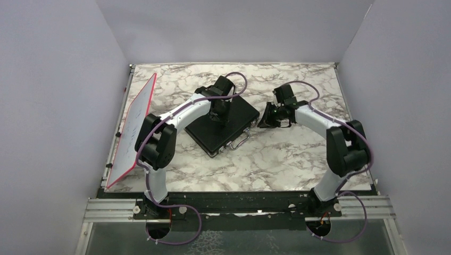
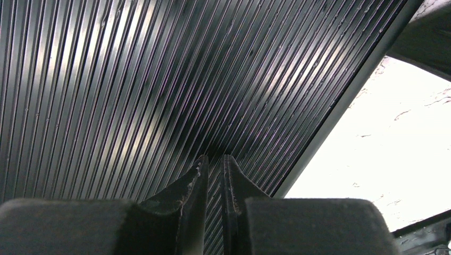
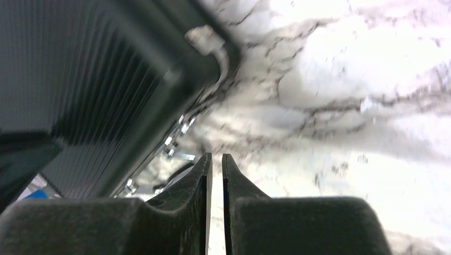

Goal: Pack up texas hold em set

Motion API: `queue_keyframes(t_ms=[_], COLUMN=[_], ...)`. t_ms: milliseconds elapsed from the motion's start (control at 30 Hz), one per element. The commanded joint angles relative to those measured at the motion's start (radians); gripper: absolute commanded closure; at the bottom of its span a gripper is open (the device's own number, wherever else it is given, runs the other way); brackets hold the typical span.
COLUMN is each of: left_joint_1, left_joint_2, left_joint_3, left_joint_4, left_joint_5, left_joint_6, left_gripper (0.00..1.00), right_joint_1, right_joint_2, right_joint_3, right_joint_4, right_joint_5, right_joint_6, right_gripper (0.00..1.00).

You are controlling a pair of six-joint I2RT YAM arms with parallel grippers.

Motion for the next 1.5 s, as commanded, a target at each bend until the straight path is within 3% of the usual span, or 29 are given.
queue_keyframes(t_ms=[0,133,400,700,1133,1367,1467], left_joint_1=[0.002,0.002,0.003,0.003,0.003,0.003,0.002], left_joint_2=[-0.121,-0.214,-0.327,-0.326,-0.316,-0.325,-0.332], left_joint_3=[-0.055,-0.158,-0.354,-0.454,-0.484,-0.478,-0.469], left_joint_4=[-0.040,-0.040,-0.041,-0.029,-0.014,-0.011,-0.012], left_joint_5=[-0.079,-0.094,-0.091,-0.102,-0.099,-0.094,-0.086], left_joint_6=[-0.055,-0.101,-0.127,-0.113,-0.098,-0.096,-0.098], left_gripper=[0.70,0.66,0.78,0.83,0.86,0.87,0.87], right_joint_1=[0.071,0.202,0.439,0.456,0.466,0.469,0.471], right_joint_2=[-0.167,-0.225,-0.139,-0.064,-0.043,0.016,0.046], right_joint_3=[-0.090,-0.109,-0.030,-0.002,-0.031,-0.053,-0.068], right_joint_4=[0.015,0.028,0.047,0.061,0.118,0.092,0.087], right_joint_5=[-0.032,-0.054,-0.018,-0.007,-0.014,0.005,0.032], right_joint_6=[-0.018,0.003,0.061,0.095,0.154,0.153,0.146], right_gripper=[0.82,0.76,0.72,0.78,0.69,0.90,0.94])
